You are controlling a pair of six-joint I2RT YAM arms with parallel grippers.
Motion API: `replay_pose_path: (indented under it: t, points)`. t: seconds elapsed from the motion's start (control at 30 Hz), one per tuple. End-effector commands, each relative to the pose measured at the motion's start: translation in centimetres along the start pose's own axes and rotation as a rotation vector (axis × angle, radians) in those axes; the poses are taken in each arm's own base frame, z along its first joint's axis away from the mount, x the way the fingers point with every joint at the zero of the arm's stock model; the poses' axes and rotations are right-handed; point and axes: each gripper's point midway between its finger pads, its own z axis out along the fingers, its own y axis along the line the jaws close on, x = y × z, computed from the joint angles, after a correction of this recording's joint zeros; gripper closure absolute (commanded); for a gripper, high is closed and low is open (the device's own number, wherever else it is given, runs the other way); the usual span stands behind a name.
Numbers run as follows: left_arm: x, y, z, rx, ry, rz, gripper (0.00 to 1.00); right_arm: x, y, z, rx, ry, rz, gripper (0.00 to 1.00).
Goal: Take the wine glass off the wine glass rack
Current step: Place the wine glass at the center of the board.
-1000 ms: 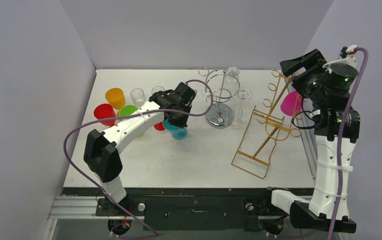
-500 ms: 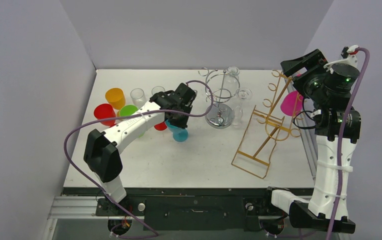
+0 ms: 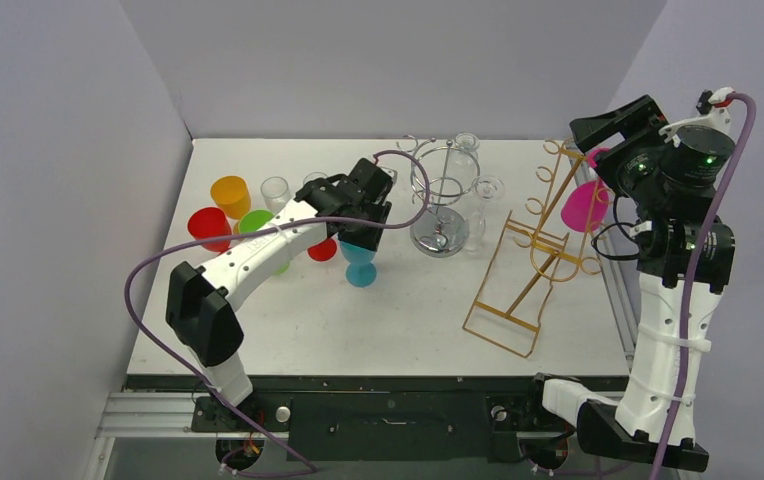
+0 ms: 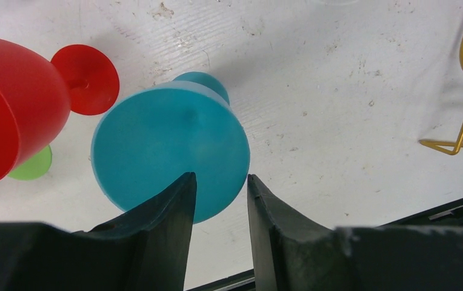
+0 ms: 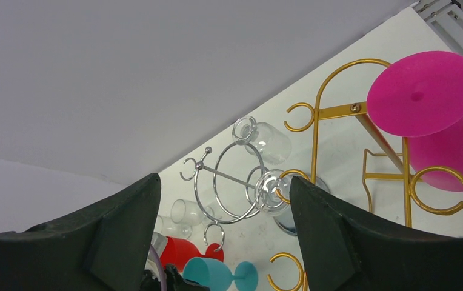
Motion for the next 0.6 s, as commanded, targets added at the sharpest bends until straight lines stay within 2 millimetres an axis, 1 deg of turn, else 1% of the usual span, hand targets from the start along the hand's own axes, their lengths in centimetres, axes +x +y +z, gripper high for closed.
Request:
replay_pose_path:
  t: [0.0, 0.1, 0.2, 0.3, 0.47, 0.53, 0.57]
  points:
    - [-2.8, -0.2, -3.7, 0.031, -0.119, 0.005, 0.66, -1.4, 0.7, -0.6, -0.014, -0.033, -0.016, 0.27]
    - [-3.1, -0.2, -4.5, 0.036, -0.139, 0.007, 0.64, -1.8, 0.4, -0.6, -0.002, -0.040, -0.015, 0.27]
    - [-3.3, -0.1, -5.3, 0.042, -0.156, 0.008, 0.60, -2.2, 0.0, -0.5, 0.014, -0.043, -0.016, 0.26]
    - [-3.7, 0.1, -6.7, 0.051, -0.187, 0.009, 0.55, -2.7, -0.7, -0.3, 0.033, -0.044, -0.006, 0.26]
    - [-4.6, 0.3, -9.1, 0.064, -0.245, 0.007, 0.50, -3.1, -1.2, -0.3, 0.042, -0.047, 0.005, 0.26]
    - [-5.0, 0.4, -10.1, 0.067, -0.271, 0.001, 0.46, -3.3, -1.8, -0.3, 0.063, -0.046, 0.001, 0.26]
    - [-5.2, 0.5, -10.7, 0.071, -0.286, -0.002, 0.43, -3.3, -2.4, -0.4, 0.085, -0.044, 0.004, 0.26]
